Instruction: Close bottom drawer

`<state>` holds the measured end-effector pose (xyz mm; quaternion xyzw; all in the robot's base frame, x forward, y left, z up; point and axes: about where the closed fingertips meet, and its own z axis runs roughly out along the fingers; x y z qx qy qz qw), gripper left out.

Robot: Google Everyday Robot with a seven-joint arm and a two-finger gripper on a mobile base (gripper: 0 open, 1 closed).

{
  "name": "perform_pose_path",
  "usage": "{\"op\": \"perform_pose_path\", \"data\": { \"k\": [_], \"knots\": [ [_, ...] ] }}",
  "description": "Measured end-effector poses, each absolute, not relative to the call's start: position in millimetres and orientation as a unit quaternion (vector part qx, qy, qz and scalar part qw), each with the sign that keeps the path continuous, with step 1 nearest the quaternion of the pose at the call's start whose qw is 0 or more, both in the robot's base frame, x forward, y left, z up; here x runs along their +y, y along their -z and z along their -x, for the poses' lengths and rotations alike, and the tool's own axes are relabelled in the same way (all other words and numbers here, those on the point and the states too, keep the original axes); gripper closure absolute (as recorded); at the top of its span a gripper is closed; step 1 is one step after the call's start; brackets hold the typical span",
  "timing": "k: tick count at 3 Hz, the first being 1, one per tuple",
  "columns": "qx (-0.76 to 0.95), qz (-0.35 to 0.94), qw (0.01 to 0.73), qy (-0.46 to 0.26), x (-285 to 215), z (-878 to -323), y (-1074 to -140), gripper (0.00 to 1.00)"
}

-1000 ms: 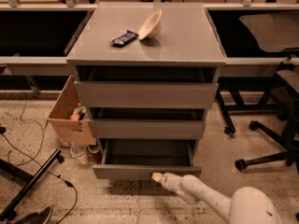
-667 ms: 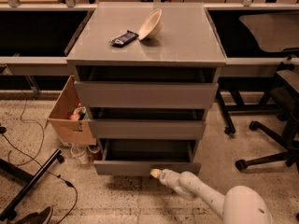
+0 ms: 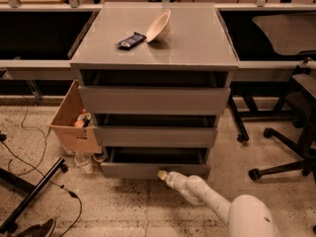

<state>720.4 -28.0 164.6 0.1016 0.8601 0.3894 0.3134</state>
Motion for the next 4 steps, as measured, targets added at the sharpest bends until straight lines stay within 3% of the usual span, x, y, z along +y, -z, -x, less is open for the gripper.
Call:
{"op": "perform_pose_path", "data": {
  "k": [4],
  "knots": [
    [0.838, -0.095, 0.381, -0.378, -16.6, -761.4, -179.4, 1.0]
  ]
}}
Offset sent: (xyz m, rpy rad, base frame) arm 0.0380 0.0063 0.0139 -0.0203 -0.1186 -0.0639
